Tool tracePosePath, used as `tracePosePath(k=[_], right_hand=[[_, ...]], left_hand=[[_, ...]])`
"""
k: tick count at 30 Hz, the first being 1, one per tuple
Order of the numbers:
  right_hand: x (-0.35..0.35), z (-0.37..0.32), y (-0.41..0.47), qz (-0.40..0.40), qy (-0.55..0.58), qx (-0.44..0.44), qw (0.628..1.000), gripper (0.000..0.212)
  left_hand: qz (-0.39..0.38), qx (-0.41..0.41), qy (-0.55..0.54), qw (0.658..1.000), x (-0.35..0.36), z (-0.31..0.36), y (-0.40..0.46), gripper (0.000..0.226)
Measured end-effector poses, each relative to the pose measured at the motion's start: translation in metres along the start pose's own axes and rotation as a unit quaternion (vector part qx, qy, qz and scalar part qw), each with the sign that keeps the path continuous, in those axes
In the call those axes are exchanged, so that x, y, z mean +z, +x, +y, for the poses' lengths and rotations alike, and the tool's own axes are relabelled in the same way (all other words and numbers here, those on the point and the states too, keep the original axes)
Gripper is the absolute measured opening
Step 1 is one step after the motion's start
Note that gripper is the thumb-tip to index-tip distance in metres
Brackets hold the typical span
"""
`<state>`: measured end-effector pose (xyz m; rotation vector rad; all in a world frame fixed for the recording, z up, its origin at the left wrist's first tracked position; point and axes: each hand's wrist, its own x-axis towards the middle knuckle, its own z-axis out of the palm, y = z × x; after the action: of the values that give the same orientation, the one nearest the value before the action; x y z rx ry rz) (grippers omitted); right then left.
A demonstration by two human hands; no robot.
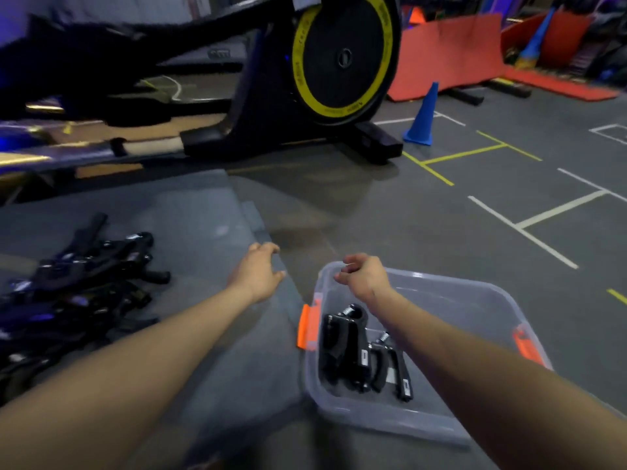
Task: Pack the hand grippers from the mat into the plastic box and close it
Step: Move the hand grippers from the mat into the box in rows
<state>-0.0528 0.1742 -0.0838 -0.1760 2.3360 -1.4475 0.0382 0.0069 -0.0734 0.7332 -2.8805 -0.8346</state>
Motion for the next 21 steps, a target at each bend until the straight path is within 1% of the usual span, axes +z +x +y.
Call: tracePosePath(k=[4,8,12,14,16,18,20,21], right_hand=[[0.065,-0.027,-0.011,-0.046,-0.010,-0.025,0.999,0.047],[0.138,-0.045,-0.021,-0.103,-0.013,-0.017,0.994,0.045],[0.199,-0.065,-0.031,-0.150,-0.033,-0.038,0.987,0.042],[0.223,-0.075,-0.034,-0.164,-0.022,-0.045,0.985,0.040],[0.245,-0.081,-0.033,-0.176,-0.014,-0.050,0.983,0.038],[0.264,-0.083,-0.032,-0.186,-0.013,-0.055,0.981,0.043],[0.280,-0.084,-0.032,-0.189,-0.010,-0.054,0.980,0.045],[0.286,-0.084,-0.032,-0.193,-0.006,-0.052,0.980,0.044]], left_hand=[[0.026,-0.073,0.001,0.997,-0.042,-0.060,-0.031,0.049],[0.044,-0.124,0.010,0.991,-0.073,-0.116,-0.058,0.048],[0.062,-0.172,0.005,0.983,-0.091,-0.160,-0.083,0.048],[0.082,-0.189,0.006,0.979,-0.096,-0.180,-0.091,0.047],[0.123,-0.199,0.009,0.972,-0.102,-0.196,-0.095,0.043],[0.181,-0.225,-0.008,0.957,-0.110,-0.210,-0.095,0.038],[0.232,-0.305,-0.077,0.920,-0.117,-0.226,-0.090,0.039],[0.247,-0.349,-0.111,0.897,-0.120,-0.233,-0.088,0.044]])
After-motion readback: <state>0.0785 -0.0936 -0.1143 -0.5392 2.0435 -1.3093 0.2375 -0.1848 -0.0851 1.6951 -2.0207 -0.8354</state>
